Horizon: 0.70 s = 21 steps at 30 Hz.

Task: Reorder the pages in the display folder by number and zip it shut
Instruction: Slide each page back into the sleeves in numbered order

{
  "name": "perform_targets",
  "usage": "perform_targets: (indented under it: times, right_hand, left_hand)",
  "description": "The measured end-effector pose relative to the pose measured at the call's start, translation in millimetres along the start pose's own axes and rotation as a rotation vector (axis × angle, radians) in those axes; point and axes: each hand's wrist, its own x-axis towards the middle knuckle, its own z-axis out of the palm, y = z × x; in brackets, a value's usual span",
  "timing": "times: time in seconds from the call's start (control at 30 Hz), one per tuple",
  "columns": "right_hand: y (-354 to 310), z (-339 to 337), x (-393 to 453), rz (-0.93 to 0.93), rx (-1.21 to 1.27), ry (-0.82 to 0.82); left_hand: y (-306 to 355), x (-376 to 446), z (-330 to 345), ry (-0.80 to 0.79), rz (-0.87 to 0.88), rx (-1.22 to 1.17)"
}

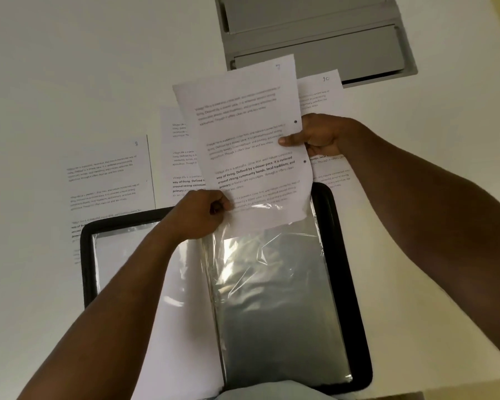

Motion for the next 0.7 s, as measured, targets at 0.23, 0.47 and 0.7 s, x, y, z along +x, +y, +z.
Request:
perform_targets:
  times: [0.23, 0.47, 0.7]
  right_hand:
    - [6.6, 6.1, 1.7, -0.069, 0.174, 0.074]
    - [20.4, 21.1, -0.2, -0.014, 0.204, -0.007]
    - [22.1, 2.0, -6.6, 0.043, 0.094, 0.012]
  left_hand:
    - [15.8, 2.9, 4.6, -0.008, 0.016, 0.082]
    - [44.4, 14.2, 23.5, -0.097, 0.093, -0.021]
    - [34.9, 15.1, 22.4, -0.066, 0.051, 0.052]
